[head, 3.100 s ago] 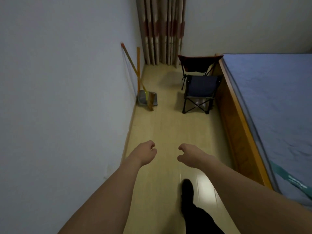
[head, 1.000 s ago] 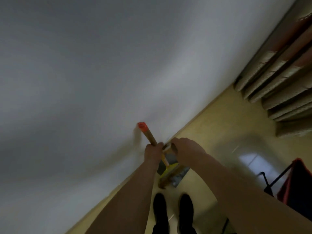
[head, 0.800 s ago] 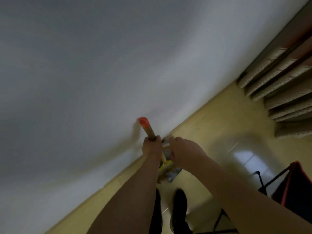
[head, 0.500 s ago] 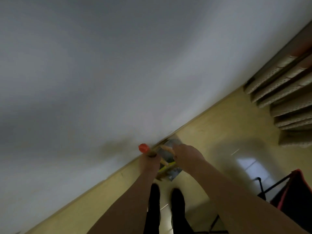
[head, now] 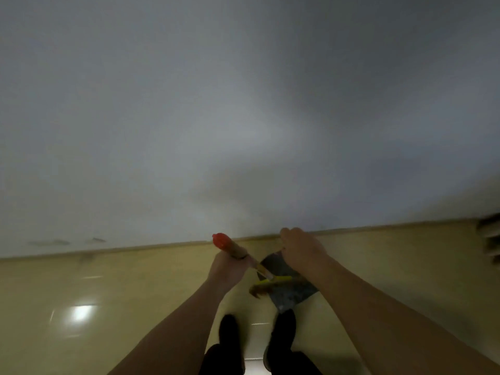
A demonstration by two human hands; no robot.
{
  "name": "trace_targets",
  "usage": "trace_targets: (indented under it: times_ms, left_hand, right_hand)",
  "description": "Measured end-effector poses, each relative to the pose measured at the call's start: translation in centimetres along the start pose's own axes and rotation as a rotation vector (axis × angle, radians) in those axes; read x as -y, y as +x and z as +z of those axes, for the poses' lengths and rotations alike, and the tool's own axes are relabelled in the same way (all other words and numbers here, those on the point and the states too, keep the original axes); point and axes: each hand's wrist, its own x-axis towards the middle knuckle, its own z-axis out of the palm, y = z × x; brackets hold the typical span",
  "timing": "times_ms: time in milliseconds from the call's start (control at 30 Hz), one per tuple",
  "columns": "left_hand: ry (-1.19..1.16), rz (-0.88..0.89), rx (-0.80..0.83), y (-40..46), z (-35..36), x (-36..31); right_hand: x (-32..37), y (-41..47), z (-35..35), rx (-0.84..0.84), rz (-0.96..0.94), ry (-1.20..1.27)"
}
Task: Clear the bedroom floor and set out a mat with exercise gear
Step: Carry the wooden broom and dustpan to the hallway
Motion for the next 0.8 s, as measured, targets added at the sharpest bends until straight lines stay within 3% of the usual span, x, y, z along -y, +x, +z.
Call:
trace_targets:
  times_ms: [233, 600, 800]
  left_hand:
    - [-0.037, -0.021, -0.078, -4.6, -7.5, 8.5]
    - [-0.144, 0.000, -0.282, -15.3, -27.9, 26.2]
    - [-0.244, -0.071, -0.493, -20.4, -39.9, 33.5]
  right_hand:
    - [11.6, -0.1, 3.4, 0.062, -0.218, -0.092]
    - [40.2, -0.5, 10.1, 0.175, -0.401, -0.211]
    - [56.4, -0.8, 13.7, 0.111, -0.598, -0.230]
